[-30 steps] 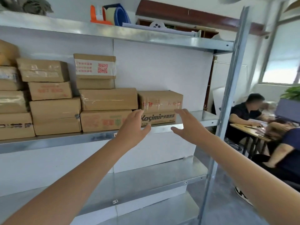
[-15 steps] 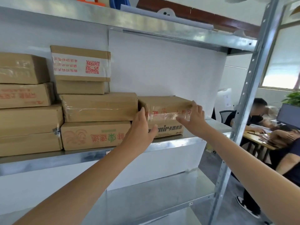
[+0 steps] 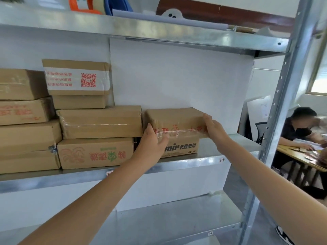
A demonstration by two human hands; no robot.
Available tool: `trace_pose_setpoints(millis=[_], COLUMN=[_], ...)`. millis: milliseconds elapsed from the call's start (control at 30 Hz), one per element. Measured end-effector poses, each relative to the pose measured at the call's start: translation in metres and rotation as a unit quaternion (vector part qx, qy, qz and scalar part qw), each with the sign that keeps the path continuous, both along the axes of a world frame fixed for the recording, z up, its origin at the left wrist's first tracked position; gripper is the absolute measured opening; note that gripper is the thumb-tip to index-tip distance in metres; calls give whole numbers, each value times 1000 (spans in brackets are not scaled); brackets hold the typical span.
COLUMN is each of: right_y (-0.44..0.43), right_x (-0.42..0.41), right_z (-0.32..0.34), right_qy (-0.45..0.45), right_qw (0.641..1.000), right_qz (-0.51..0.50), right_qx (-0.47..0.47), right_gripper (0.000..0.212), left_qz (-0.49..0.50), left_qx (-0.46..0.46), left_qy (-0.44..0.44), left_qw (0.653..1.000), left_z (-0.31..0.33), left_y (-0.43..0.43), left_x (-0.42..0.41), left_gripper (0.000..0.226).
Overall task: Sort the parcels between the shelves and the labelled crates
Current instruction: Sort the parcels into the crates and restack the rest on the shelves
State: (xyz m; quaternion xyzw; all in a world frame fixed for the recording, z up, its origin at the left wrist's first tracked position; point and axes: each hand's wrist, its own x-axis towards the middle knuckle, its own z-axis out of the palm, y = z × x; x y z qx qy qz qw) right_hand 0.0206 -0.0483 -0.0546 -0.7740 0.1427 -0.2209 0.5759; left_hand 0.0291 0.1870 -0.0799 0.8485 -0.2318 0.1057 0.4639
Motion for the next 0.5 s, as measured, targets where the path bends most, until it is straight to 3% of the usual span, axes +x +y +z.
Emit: trace_pose_setpoints(millis=[200,500], right_y=[-12,-37], right_x=[-19,-71], right_z=[-1,-6], right_qy=[-63,-133], right_qw=[998,990], right_qz=[4,18], right_qx=[-30,49], right_gripper=[50,35], left_qz=[31,91], left_qx=[-138,-286], left_qy=[-2,-87], left_qw=[990,950], left_z=[10,10], left_y=[-18,-36], left_x=[-32,-92], left_gripper=[24,20])
